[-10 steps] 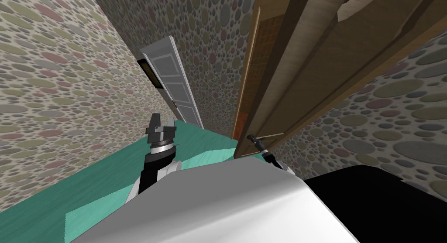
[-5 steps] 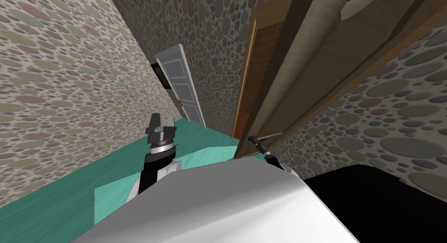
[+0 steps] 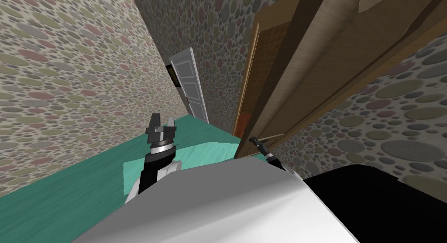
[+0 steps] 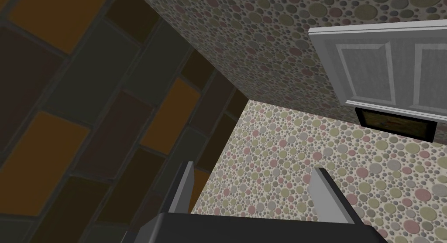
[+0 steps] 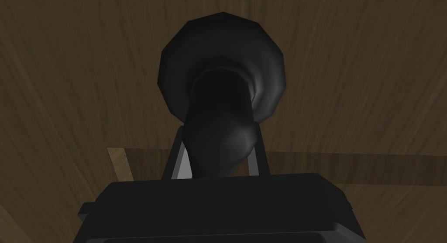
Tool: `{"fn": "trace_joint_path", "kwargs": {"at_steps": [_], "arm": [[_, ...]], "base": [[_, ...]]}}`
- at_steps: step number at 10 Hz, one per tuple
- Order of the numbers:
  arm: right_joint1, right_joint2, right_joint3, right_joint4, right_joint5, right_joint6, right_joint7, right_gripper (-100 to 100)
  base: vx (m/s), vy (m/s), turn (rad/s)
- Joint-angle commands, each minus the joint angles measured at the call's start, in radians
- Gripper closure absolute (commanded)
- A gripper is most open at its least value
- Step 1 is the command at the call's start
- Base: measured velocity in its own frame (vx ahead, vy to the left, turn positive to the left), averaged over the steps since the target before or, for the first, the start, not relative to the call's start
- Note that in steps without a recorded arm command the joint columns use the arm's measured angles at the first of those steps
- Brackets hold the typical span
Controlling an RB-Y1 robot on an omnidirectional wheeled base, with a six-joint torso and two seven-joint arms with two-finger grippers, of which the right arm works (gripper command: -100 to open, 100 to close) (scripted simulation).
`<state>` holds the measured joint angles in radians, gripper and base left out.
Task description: Pull the door open
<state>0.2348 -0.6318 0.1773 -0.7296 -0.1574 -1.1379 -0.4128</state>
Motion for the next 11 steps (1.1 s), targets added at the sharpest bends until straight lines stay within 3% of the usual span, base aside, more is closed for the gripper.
{"fn": "trace_joint_path", "kwargs": {"at_steps": [1,5,6,7,8,11], "arm": [[0.007,-0.011,0.0,0.015,-0.003,-0.024,-0.004,100],[0.019,-0.024,0.007,0.038,-0.007,-0.066,-0.013,100],[0.019,-0.017,0.01,0.029,-0.005,-0.057,-0.011,100],[0.025,-0.012,0.016,0.046,0.0,-0.087,-0.01,100],[0.027,-0.011,0.018,0.052,0.001,-0.097,-0.01,100],[0.036,-0.004,0.027,0.09,0.01,-0.161,-0.007,100]], "base": [[-0.226,-0.08,0.176],[-0.187,-0.062,0.14],[-0.072,-0.025,0.033],[-0.009,0.004,0.04],[0.005,0.004,0.032],[0.016,0.003,0.035]]}}
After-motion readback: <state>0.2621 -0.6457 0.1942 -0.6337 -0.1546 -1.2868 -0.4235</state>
